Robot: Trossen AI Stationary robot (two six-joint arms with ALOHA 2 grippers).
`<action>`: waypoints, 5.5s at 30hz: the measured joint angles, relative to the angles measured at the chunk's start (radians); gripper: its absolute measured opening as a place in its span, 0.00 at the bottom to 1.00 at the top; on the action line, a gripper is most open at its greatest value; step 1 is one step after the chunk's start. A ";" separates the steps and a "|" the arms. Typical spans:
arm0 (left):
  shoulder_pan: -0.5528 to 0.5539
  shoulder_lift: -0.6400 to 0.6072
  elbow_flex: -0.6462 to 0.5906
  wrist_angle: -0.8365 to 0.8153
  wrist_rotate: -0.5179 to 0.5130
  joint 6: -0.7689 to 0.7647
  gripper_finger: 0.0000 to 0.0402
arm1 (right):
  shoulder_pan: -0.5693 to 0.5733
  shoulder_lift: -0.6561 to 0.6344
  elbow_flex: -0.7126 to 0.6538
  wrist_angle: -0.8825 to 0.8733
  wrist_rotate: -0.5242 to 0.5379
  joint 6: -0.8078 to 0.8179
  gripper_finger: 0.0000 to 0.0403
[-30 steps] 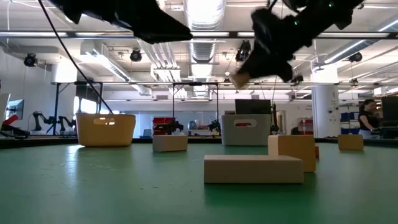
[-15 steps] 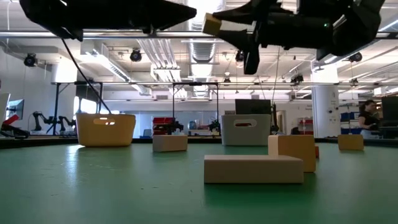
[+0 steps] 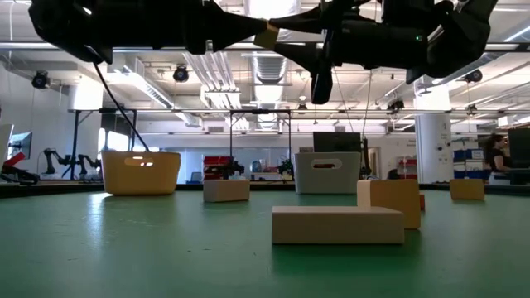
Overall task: Sort & place blocks by color
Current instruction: Put the yellow block into the yellow bin, then put the brown block into the gray bin
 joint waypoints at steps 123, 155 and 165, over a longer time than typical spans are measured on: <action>0.070 0.239 0.413 -1.370 -0.077 -1.127 0.49 | -0.029 -0.250 0.074 -1.115 0.385 -0.088 0.62; 0.076 0.275 0.362 -1.286 -0.067 -1.054 0.28 | 0.014 -0.250 0.074 -1.081 0.385 -0.206 0.62; -0.012 0.182 0.359 -0.984 -0.073 -0.523 0.28 | 0.188 -0.250 0.008 -0.800 0.384 -0.555 0.62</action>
